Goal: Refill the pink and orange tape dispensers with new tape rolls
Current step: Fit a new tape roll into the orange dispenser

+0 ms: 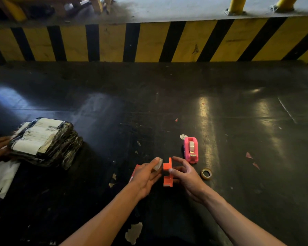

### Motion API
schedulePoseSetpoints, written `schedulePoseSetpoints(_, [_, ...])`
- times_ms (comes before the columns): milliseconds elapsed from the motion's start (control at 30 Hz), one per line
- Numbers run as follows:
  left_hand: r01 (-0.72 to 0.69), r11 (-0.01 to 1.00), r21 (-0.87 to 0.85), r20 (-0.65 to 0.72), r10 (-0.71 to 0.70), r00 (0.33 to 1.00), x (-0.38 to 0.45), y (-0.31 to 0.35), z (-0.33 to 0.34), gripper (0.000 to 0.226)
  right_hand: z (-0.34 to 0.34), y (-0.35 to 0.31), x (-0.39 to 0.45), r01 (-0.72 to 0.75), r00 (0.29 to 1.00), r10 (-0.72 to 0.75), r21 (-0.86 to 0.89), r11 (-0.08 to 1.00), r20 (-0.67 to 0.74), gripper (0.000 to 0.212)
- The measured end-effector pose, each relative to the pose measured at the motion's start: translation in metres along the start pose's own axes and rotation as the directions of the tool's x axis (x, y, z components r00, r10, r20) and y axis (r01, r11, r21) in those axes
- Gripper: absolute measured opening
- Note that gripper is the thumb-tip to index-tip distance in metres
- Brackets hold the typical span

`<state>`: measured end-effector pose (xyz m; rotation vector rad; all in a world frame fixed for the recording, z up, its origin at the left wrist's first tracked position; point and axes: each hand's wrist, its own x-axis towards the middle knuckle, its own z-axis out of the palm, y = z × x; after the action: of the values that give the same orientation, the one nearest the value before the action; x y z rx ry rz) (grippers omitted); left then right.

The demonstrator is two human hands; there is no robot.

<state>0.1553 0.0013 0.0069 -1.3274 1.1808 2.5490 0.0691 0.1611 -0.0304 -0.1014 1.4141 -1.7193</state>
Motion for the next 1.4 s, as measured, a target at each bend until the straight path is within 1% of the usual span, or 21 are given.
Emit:
schedulePoseSetpoints(133, [-0.025,0.989,0.146,0.082,0.013,0.997,0.002,-0.006,0.005,0.049,0.004,-0.001,0.0,0.026,0.999,-0.027,-0.027,0.999,-0.023,0.058])
schedulePoseSetpoints(267, [-0.092,0.979,0.183,0.087,0.077,0.993,0.003,-0.01,0.003,0.056,0.003,-0.003,-0.003,0.029,0.999,-0.029,-0.041,0.999,-0.013,0.055])
schedulePoseSetpoints(300, [-0.113,0.97,0.213,0.089,0.096,0.991,0.002,-0.01,0.002,0.054,0.002,-0.003,-0.004,0.021,1.0,-0.022,-0.049,0.999,-0.011,0.054])
schedulePoseSetpoints(367, [-0.138,0.949,0.282,0.12,0.108,0.987,0.001,-0.01,-0.001,0.043,0.0,-0.001,-0.004,-0.009,1.0,0.009,-0.033,0.999,-0.002,0.055])
schedulePoseSetpoints(433, [-0.165,0.927,0.337,0.161,0.116,0.98,-0.003,-0.008,-0.002,0.034,-0.001,0.002,-0.005,-0.052,0.998,0.051,0.04,0.998,0.022,0.056])
schedulePoseSetpoints(500, [-0.204,0.899,0.388,0.167,0.149,0.975,-0.007,-0.007,-0.002,0.032,-0.002,0.004,-0.004,-0.08,0.996,0.076,0.098,0.992,0.048,0.059])
schedulePoseSetpoints(633, [-0.263,0.845,0.465,0.159,0.213,0.964,-0.011,-0.011,0.002,0.032,0.002,0.007,-0.002,-0.082,0.994,0.073,0.123,0.989,0.075,0.065])
schedulePoseSetpoints(767, [-0.312,0.807,0.502,0.178,0.257,0.95,-0.01,-0.016,0.003,0.027,0.005,0.01,-0.002,-0.073,0.996,0.067,0.107,0.992,0.058,0.072])
schedulePoseSetpoints(900, [-0.349,0.741,0.574,0.208,0.28,0.937,-0.006,-0.016,0.0,0.025,0.004,0.01,-0.005,-0.062,0.997,0.057,0.122,0.991,0.046,0.073])
schedulePoseSetpoints(967, [-0.375,0.706,0.601,0.204,0.318,0.926,-0.003,-0.014,-0.002,0.029,0.002,0.008,-0.007,-0.057,0.998,0.053,0.148,0.987,0.034,0.066])
schedulePoseSetpoints(1033, [-0.415,0.635,0.652,0.224,0.361,0.905,-0.002,-0.012,-0.006,0.028,0.003,0.006,-0.008,-0.069,0.997,0.064,0.141,0.988,0.041,0.05])
schedulePoseSetpoints(1067, [-0.422,0.608,0.672,0.242,0.359,0.902,-0.001,-0.011,-0.006,0.027,0.005,0.005,-0.008,-0.078,0.997,0.073,0.131,0.988,0.04,0.044])
schedulePoseSetpoints(1133, [-0.416,0.613,0.671,0.261,0.33,0.907,0.0,-0.011,-0.005,0.024,0.008,0.004,-0.009,-0.085,0.996,0.083,0.125,0.988,0.021,0.042])
schedulePoseSetpoints(1267, [-0.362,0.706,0.609,0.226,0.283,0.932,0.001,-0.012,0.0,0.022,0.011,0.004,-0.013,-0.087,0.996,0.083,0.132,0.987,0.038,0.053])
schedulePoseSetpoints(1300, [-0.346,0.715,0.607,0.227,0.261,0.938,0.001,-0.011,0.0,0.022,0.009,0.005,-0.013,-0.088,0.996,0.083,0.135,0.987,0.041,0.055])
schedulePoseSetpoints(1367, [-0.337,0.692,0.639,0.227,0.25,0.941,0.0,-0.008,-0.001,0.02,0.005,0.007,-0.011,-0.092,0.995,0.088,0.141,0.986,0.04,0.059])
schedulePoseSetpoints(1400, [-0.349,0.664,0.662,0.213,0.281,0.936,0.0,-0.006,-0.002,0.019,0.003,0.009,-0.01,-0.094,0.995,0.09,0.146,0.985,0.036,0.06])
